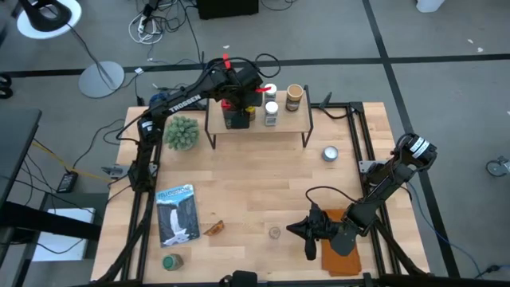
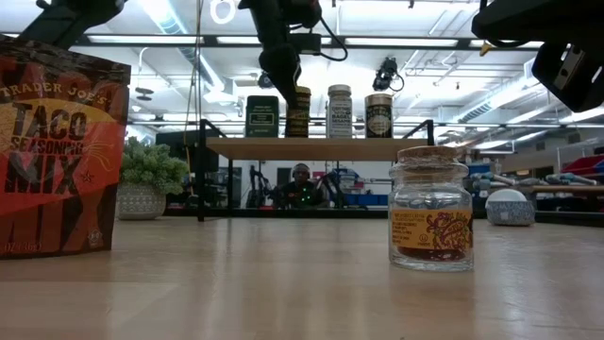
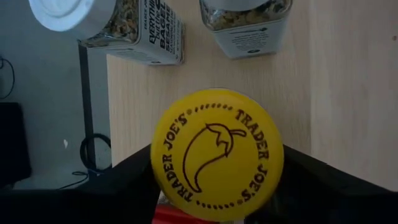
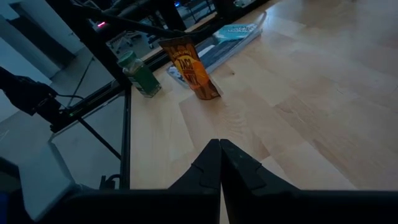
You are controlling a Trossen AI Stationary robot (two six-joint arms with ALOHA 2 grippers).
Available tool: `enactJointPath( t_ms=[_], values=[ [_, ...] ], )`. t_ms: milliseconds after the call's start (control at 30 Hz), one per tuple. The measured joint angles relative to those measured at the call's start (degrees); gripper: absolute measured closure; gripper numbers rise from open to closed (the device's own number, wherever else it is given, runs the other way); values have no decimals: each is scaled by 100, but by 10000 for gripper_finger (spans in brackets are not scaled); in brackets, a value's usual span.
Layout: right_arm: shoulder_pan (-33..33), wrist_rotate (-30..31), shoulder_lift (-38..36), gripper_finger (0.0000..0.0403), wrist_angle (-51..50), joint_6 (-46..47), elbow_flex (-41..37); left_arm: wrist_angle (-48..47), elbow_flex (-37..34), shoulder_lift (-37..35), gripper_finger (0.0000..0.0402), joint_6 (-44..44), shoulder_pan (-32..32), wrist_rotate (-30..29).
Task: Shelf spices
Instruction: Put the yellow seasoning bottle on the shelf
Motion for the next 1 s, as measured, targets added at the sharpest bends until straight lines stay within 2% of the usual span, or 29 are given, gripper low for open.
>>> enactJointPath(
  t_ms=[1000],
  values=[
    [0,1,0,397,0,2,-1,389,2,-2,70,304,4,-498]
  ],
)
